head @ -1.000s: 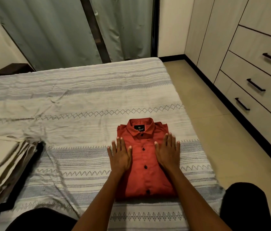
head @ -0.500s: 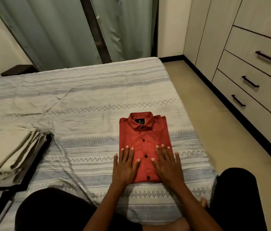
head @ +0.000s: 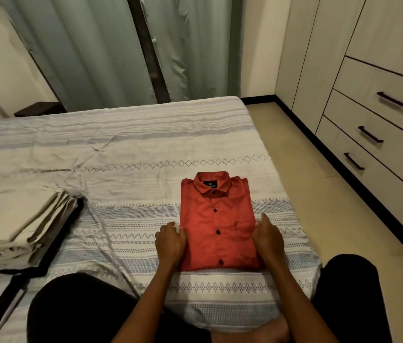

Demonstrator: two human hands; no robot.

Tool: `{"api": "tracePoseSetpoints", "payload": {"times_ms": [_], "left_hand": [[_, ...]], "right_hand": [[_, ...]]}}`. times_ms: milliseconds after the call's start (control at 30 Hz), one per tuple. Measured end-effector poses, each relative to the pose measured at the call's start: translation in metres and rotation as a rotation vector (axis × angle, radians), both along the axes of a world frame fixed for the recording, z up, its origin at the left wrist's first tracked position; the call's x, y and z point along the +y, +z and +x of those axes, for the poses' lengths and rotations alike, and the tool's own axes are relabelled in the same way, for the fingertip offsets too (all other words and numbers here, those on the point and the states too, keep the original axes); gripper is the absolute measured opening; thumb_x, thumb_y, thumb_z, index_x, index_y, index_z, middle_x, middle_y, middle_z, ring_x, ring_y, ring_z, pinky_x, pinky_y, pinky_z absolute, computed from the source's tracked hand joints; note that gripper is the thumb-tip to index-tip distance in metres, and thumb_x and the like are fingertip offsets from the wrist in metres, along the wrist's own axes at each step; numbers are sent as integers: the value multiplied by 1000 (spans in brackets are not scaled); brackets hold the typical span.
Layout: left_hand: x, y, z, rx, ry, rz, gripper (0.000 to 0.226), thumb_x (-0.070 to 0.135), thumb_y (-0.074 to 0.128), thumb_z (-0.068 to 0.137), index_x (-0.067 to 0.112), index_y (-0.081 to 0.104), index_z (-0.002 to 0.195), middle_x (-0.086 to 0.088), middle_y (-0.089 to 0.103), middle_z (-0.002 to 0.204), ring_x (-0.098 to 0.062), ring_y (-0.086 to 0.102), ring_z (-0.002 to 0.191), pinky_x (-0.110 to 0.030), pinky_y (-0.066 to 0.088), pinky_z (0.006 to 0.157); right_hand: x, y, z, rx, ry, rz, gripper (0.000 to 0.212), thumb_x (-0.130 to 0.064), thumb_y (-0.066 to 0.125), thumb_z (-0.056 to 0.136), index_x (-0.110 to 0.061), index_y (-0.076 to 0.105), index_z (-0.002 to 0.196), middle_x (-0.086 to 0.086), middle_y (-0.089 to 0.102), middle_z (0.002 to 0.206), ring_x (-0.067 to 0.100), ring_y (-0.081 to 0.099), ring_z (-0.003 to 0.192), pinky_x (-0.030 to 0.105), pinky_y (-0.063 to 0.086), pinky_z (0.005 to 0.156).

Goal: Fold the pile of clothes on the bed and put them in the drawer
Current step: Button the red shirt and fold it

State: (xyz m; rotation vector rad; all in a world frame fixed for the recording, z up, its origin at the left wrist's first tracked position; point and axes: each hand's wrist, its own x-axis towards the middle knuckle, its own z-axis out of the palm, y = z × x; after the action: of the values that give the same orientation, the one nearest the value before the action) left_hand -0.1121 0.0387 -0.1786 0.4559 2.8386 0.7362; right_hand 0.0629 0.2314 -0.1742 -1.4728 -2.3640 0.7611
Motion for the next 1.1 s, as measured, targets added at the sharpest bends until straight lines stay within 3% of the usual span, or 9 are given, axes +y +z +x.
{"api": "tracePoseSetpoints", "payload": {"times_ms": [133,233,300,400,633,733,833,967,1100], "left_hand": [[15,18,-38,-370,37,181,38,36,61,83,0,69,77,-13,67,73,-28,65,74,-32,47,67],[19,23,-63,-578,62,175,27,20,69,88,-2,65,75,-9,56,61,-18,44,41,-19,33,43],[22,22,-72,-624,52,141,27,22,69,90,6,57,72,-6,50,59,-11,32,33,-18,24,40],[31,23,-76,-669,11,113,33,24,73,89,7,52,71,-7,47,60,-10,34,32,-17,27,36],[44,30,-75,-774,67,188,26,20,62,96,8,50,77,-4,44,63,-12,32,44,-18,26,40],[39,40,-78,-896,97,343,17,18,58,93,11,51,79,-2,45,53,-11,39,39,-18,32,40],[39,60,-77,-965,155,618,18,17,58,86,2,57,96,-14,61,83,-21,62,51,-26,53,44],[50,90,-83,-869,198,917,16,14,57,86,2,56,97,-15,59,93,-28,66,58,-31,60,53],[69,119,-94,-653,217,1070,16,19,67,90,3,64,93,-11,62,88,-25,64,60,-33,60,65]], "right_hand": [[33,-2,-20,58,-27,-257,45,-45,61,92,-10,64,120,15,69,114,35,65,106,35,48,84],[53,-2,-34,98,-12,-416,31,-43,72,83,-16,63,71,9,69,77,29,68,78,42,56,78],[63,-2,-41,95,-21,-496,31,-36,78,79,-11,64,69,12,70,75,29,69,74,42,59,76],[67,6,-50,76,-50,-542,35,-27,82,76,2,67,85,18,72,83,31,71,73,42,61,69],[69,25,-52,73,-97,-621,25,-9,75,87,1,62,68,13,58,55,21,51,41,25,40,41],[71,35,-54,156,-107,-682,13,-3,68,90,9,67,84,16,63,61,23,56,43,37,54,52],[73,54,-60,396,-149,-721,11,2,63,83,10,67,89,22,70,80,32,67,63,48,61,70],[73,93,-73,672,-111,-685,6,-7,67,85,-3,67,81,12,67,82,25,67,76,44,60,77],[76,127,-94,862,-101,-558,26,-21,72,89,-5,63,70,6,63,76,19,64,79,35,61,71]]}}
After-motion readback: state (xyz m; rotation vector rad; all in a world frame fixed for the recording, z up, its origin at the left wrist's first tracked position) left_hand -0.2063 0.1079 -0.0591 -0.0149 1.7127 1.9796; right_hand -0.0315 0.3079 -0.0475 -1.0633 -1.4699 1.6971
